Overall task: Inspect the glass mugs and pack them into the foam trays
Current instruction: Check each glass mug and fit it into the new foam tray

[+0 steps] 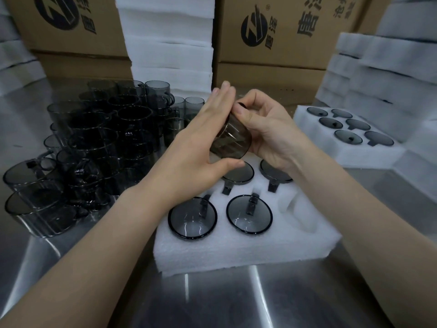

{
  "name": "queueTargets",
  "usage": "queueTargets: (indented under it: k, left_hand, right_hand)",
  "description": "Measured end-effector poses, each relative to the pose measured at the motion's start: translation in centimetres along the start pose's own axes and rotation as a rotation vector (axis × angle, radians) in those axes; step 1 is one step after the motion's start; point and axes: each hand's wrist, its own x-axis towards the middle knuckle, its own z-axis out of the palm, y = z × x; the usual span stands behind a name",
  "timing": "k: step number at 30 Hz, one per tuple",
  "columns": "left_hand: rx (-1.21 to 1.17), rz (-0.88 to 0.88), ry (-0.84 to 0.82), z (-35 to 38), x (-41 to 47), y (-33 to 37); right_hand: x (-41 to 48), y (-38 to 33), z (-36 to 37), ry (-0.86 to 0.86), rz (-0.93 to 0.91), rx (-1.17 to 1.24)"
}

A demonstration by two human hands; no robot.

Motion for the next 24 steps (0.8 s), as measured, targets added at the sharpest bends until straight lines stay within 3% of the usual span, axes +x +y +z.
queueTargets:
  k: [13,24]
  left_hand:
    - [-0.123,-0.135,0.293,-0.3,-0.3,0.9]
    - [-0.203,-0.336,0.188,-0.1,0.0,-0.2]
  right_hand:
    - [0.0,-0.4,0.0,0.046,0.118,0.011]
    - [-0.3,-0.2,0.9,-0.046,0.169,-0.168]
